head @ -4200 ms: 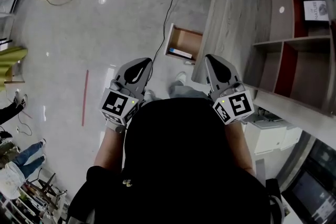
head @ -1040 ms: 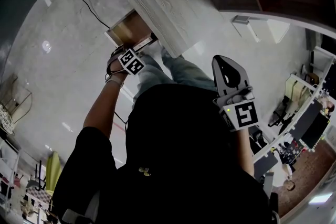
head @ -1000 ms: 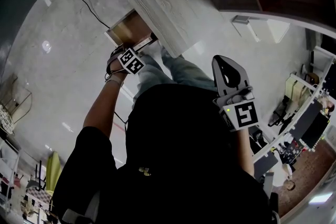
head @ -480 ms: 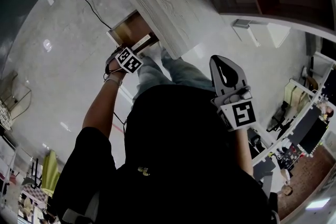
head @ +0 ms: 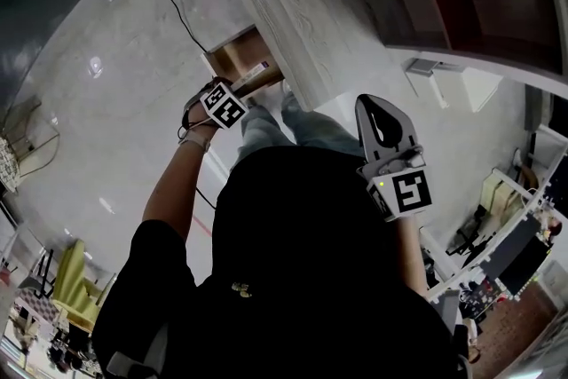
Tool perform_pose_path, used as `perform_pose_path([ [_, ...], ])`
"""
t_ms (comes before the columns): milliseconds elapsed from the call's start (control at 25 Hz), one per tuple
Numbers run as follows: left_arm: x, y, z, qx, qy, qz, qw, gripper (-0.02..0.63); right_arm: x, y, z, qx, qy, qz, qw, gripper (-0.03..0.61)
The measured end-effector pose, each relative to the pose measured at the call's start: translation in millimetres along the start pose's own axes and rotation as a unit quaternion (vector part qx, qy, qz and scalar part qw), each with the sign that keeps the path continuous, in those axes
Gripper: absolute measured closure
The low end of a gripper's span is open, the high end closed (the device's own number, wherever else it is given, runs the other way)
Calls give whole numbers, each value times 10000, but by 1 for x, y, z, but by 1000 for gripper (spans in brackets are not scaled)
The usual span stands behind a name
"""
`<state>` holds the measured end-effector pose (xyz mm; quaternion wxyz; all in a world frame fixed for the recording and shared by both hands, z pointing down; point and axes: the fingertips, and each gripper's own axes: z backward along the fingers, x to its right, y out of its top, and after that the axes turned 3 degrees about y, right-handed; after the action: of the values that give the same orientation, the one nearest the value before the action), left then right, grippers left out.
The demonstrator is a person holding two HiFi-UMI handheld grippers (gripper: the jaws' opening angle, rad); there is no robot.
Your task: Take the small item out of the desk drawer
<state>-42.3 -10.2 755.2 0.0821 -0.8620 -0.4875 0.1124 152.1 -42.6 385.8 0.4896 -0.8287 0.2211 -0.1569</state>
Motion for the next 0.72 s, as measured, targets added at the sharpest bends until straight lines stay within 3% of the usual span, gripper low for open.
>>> perform_pose_path([
  [320,-4,7,52,125,98,383,9991,512,-1,11,-17,34,401,135,9991,581],
  [720,-3,14,135,612,285,1118,9914,512,-18,32,-40,154,952,316,9948,581],
])
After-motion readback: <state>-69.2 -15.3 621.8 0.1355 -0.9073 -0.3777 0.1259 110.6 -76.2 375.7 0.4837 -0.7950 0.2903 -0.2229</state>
